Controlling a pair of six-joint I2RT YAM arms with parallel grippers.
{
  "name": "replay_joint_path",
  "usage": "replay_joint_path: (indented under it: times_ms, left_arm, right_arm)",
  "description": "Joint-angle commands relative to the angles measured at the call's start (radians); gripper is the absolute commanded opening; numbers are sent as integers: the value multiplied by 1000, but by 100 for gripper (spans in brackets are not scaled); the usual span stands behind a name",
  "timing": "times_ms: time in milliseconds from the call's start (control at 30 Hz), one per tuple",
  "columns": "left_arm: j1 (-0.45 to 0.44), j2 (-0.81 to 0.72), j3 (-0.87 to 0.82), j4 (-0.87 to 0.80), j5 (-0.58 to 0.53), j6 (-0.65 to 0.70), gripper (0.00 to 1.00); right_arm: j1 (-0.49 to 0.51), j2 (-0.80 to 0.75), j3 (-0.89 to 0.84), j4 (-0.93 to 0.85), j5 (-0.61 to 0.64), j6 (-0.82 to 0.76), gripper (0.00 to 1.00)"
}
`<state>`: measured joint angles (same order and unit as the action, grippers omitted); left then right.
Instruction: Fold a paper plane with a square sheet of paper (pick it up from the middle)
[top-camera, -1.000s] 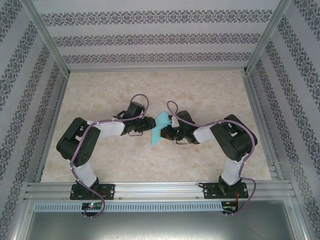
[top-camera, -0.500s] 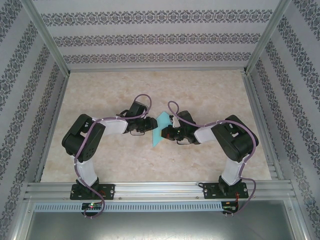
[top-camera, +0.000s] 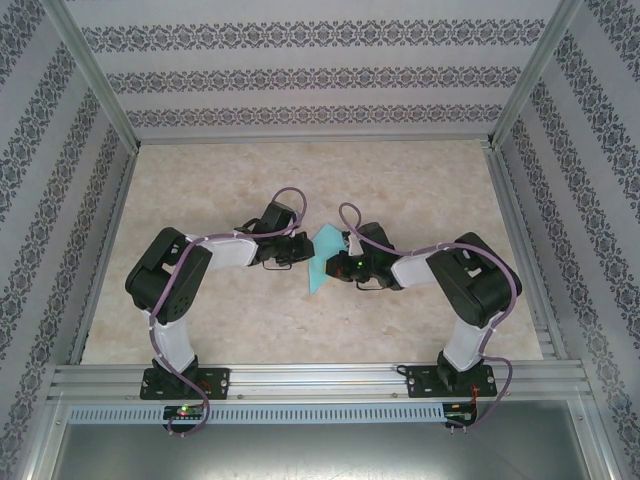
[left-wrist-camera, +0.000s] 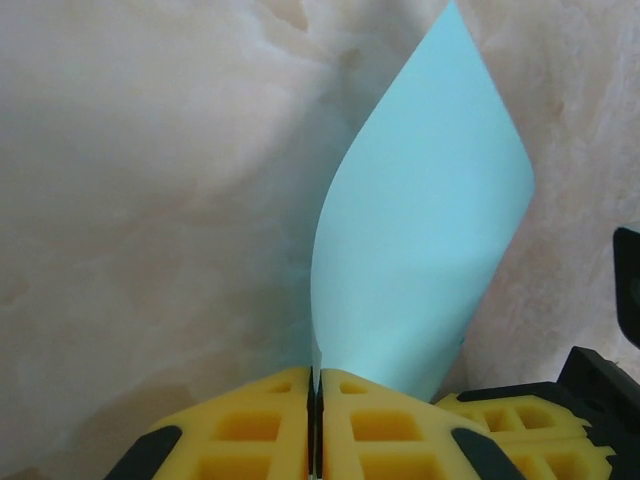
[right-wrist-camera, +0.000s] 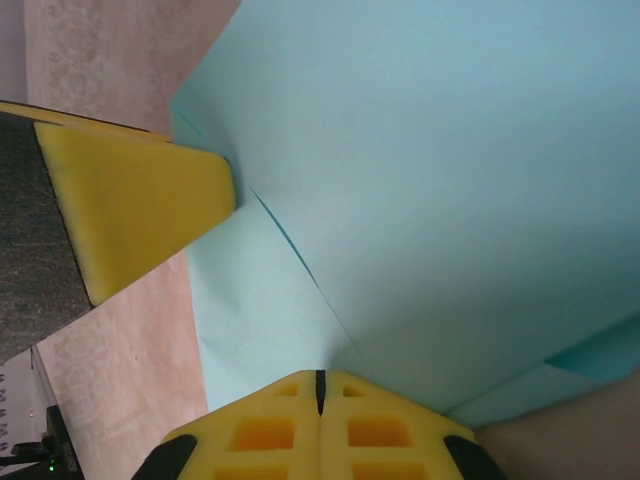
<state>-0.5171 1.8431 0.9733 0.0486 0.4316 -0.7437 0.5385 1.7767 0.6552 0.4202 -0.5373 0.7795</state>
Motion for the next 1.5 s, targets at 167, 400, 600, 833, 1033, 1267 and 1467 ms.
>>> replay_joint_path:
  times_ms: [167,400,600,833,1033,1267,1467]
  left_arm:
    - [-29,-43,6,-49,-73,32,9]
    - [-65,-58,-8,-39,-99,28,9]
    - [-80,-59,-15,8,-67,-4,11]
    - [-109,-37,-8,49,-28,-38,11]
    - [-123,-22,-4,60,-28,-53,11]
    - [-133,18,-1,135,-19,-117,11]
    - [-135,35,1,124,-35,-112,12]
  right_arm:
    - [28,-63,-8,-106,106,-26,0]
    - [35,-45,26,-157,139,-36,0]
    - [35,-46,26,-177,149,-42,0]
    - [32,-39,11,-146,141,-35,0]
    - [23,-51,-7,-126,134,-35,0]
    - [20,-44,-22,-90,122,-27,0]
    - [14,-55,-35,-86,124,-29,0]
